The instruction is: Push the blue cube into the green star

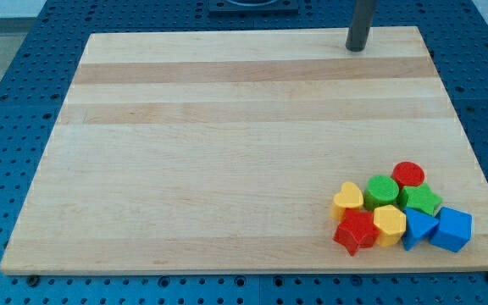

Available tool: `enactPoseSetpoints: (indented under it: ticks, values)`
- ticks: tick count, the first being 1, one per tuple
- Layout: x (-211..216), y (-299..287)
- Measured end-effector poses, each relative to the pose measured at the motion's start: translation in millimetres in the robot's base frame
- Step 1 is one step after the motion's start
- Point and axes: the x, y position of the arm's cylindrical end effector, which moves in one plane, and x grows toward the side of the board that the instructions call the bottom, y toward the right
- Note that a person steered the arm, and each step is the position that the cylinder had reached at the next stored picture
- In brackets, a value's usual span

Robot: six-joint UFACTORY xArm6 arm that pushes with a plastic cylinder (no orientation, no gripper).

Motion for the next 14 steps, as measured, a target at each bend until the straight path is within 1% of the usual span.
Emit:
enactPoseSetpoints:
  ticks: [1,2,4,6,7,8,10,12,13,14]
  values:
    - [19,29]
    - [57,54]
    - [170,99]
    - [216,107]
    - [229,107]
    - [231,107]
    - [255,128]
    - [309,150]
    - [348,150]
    - [362,148]
